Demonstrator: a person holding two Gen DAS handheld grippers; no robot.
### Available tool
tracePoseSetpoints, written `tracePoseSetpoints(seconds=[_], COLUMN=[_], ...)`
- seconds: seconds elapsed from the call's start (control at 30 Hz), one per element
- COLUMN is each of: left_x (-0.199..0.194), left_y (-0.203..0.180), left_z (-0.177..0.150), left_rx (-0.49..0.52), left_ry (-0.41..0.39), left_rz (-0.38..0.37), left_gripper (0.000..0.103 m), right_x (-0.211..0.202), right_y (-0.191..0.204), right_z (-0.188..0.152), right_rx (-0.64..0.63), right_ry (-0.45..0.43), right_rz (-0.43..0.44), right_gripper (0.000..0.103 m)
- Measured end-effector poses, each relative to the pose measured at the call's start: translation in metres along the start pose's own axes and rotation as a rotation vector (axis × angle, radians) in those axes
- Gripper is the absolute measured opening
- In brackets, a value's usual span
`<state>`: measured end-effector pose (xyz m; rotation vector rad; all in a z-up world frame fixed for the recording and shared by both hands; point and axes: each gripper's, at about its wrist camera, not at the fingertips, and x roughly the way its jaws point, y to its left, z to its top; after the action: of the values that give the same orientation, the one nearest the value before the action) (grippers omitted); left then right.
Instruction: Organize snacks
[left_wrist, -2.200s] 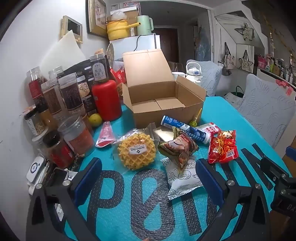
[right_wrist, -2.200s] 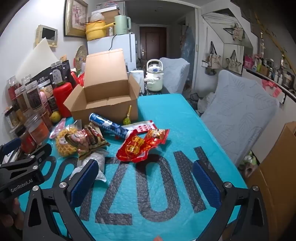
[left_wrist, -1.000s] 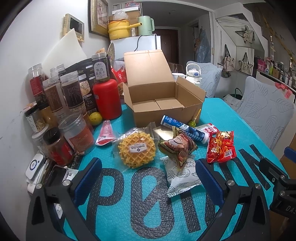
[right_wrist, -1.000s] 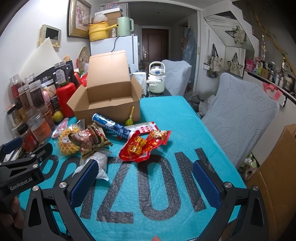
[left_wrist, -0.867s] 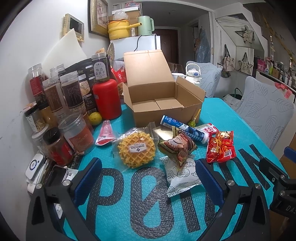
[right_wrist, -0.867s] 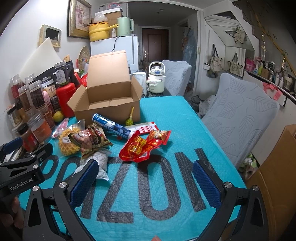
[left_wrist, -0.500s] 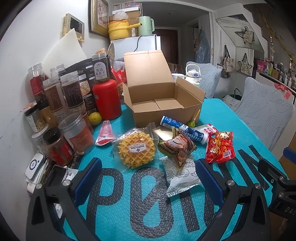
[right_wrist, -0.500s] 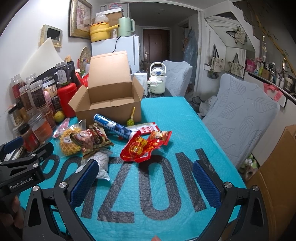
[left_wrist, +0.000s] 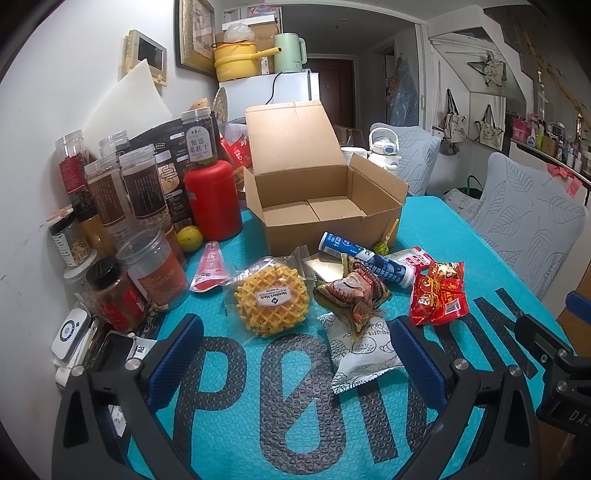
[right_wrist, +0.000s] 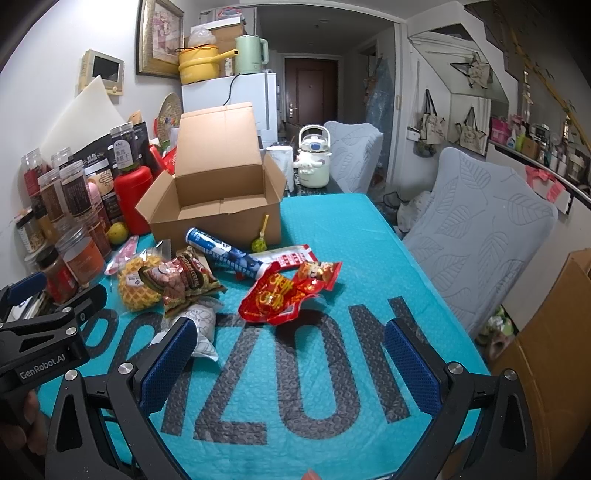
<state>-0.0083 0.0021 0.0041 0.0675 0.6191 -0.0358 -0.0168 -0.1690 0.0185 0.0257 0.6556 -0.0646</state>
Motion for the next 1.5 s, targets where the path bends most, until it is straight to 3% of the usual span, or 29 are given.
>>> tracePoseSetpoints(seconds=[0.9, 1.5], left_x=[0.006, 0.065], left_y=[-0.005, -0.021], left_z=[-0.005, -0.011], left_rx=[-0.001, 0.024], left_ry=[0.012, 0.132], left_rz=[-0.023, -0.068], left_gripper=[0.103, 0.103], right_x=[0.006, 0.066], right_y=[-0.006, -0.020], right_z=[-0.005, -0.017], right_rx=[0.002, 0.032], right_ry=[0.004, 0.122], right_rz=[0.023, 0.070], right_gripper=[0.103, 0.103])
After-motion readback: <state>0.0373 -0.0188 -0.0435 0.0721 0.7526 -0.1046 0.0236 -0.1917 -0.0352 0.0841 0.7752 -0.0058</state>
